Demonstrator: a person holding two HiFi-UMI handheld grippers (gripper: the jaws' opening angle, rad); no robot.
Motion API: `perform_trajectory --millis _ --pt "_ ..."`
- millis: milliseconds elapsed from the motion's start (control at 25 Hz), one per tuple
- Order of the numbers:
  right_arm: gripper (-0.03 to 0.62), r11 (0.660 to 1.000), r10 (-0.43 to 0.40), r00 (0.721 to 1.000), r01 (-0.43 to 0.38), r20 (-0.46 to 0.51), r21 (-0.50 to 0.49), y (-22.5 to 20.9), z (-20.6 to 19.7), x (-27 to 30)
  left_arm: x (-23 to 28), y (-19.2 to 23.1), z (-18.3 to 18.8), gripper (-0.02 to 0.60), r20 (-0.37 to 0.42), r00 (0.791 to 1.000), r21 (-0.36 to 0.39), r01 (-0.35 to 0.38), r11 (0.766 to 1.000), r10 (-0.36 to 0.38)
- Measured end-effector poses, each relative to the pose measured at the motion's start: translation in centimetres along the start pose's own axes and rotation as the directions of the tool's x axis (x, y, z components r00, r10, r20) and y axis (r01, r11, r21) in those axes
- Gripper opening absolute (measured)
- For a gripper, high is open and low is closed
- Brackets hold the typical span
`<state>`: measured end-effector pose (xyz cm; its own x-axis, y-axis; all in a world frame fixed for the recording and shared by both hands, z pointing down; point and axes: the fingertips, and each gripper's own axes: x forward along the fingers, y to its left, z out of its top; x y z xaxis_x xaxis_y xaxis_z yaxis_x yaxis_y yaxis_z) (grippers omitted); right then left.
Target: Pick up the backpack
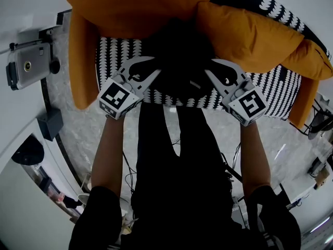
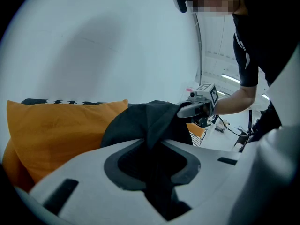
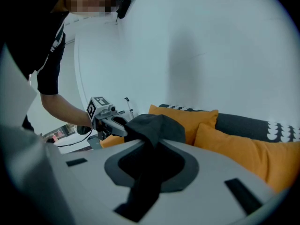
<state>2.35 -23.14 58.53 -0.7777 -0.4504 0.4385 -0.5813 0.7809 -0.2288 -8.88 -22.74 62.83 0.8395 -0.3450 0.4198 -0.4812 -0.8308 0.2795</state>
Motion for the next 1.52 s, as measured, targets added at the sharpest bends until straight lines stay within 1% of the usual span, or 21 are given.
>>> perform_trajectory --millis 200,320,520,680,880,1040,1240,1400,1520 --pt "0.069 1.0 -0.017 1.0 0.017 -0.015 0.002 -0.4 -0.8 -0.3 0.0 0.0 0.0 0.089 0.002 1.0 -0.007 0.0 1.0 0.0" --pt "0.067 1.0 -0.009 1.0 0.009 0.0 -0.002 0.1 -0.2 0.0 -0.2 -0.1 0.0 0.087 0.005 1.0 -0.013 -0.001 1.0 0.001" --pt "0.066 1.0 -0.02 1.0 0.02 -0.003 0.011 0.0 -0.6 -0.3 -0.4 -0.3 0.0 0.081 0.013 1.0 -0.013 -0.004 1.0 0.004" --pt "0.066 1.0 -0.025 1.0 0.025 -0.007 0.016 0.0 -0.9 -0.6 -0.5 -0.5 0.0 0.078 0.025 1.0 -0.029 0.004 1.0 -0.003" --pt "0.066 0.999 -0.035 0.999 0.035 0.015 -0.028 0.5 -0.2 -0.8 -0.7 -0.8 0.3 0.078 0.036 0.999 -0.034 0.002 0.999 -0.001" --pt "0.064 0.998 -0.049 0.998 0.05 0.036 -0.032 1.0 0.1 -1.1 -0.9 -1.4 0.4 0.077 0.056 0.998 -0.027 0.015 1.0 -0.014" --pt "0.064 0.998 -0.048 0.998 0.05 0.039 -0.033 1.3 0.2 -1.5 -1.3 -1.7 0.7 0.077 0.077 0.997 -0.041 0.009 0.999 -0.005" --pt "0.064 0.998 -0.045 0.998 0.046 0.038 -0.033 1.5 0.3 -1.8 -1.7 -2.2 1.1 0.076 0.123 0.992 -0.045 0.014 0.999 -0.008" --pt "0.064 0.998 -0.042 0.998 0.043 0.037 -0.037 1.6 0.4 -1.9 -1.9 -2.5 1.7 0.075 0.154 0.988 -0.068 0.026 0.997 -0.015"
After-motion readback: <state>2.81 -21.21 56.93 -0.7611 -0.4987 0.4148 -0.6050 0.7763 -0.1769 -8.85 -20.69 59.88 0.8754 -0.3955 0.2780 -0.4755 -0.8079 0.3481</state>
